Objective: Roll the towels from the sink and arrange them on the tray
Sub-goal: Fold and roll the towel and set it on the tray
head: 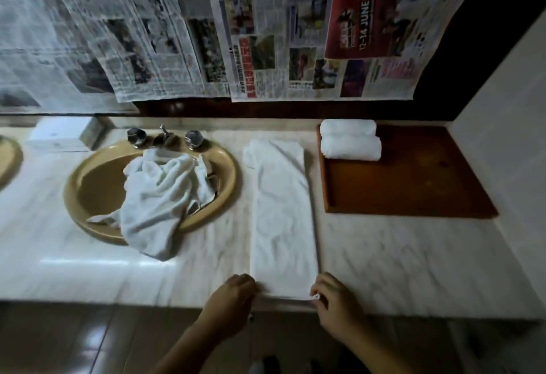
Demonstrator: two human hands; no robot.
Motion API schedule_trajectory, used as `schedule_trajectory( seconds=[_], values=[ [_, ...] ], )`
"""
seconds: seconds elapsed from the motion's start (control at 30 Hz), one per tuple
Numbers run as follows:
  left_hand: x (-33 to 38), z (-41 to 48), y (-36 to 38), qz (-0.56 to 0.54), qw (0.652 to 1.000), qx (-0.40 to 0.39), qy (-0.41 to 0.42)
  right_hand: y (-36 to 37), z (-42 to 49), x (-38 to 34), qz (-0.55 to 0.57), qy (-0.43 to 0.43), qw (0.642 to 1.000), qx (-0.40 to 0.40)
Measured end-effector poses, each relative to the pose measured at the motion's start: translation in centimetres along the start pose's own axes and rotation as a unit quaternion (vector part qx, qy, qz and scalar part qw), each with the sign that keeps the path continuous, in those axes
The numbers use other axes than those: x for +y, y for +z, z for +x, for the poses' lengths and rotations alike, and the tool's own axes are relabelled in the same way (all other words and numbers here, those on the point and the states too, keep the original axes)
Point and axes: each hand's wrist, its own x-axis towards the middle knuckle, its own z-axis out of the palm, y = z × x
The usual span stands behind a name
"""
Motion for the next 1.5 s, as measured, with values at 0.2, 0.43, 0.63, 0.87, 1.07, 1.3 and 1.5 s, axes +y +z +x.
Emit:
schedule_trajectory(
  seconds=[0.2,0.43,0.63,0.87,1.07,1.3,1.5],
  values=[
    [0.5,-0.4,0.1,-0.044,0.998,0.021,-0.03,0.9,0.0,0.8,0.072,0.081,0.993,0.037],
    [-1.0,-0.4,1.2,-0.098,0.992,0.036,-0.064,1.6,0.0,-0.3,0.125,0.184,0.973,0.067],
    [-1.8,-0.5,2.4,-0.131,0.987,0.069,-0.069,1.9,-0.4,-0.6,0.123,0.191,0.969,0.092],
    [-1.4,-0.3,3.1,-0.124,0.985,0.105,-0.057,1.7,-0.5,0.0,0.062,0.138,0.984,0.09],
    [-1.2,-1.3,3.2,-0.097,0.985,0.143,0.014,1.5,-1.7,0.5,0.036,0.069,0.993,0.084],
    [-2.0,-2.6,3.1,-0.032,0.991,0.105,0.081,0.9,-1.8,0.0,-0.005,0.045,0.999,0.026],
    [-1.8,-1.8,2.8,-0.052,0.993,0.091,0.055,1.2,-1.7,0.2,-0.025,0.038,0.999,0.03]
  ],
)
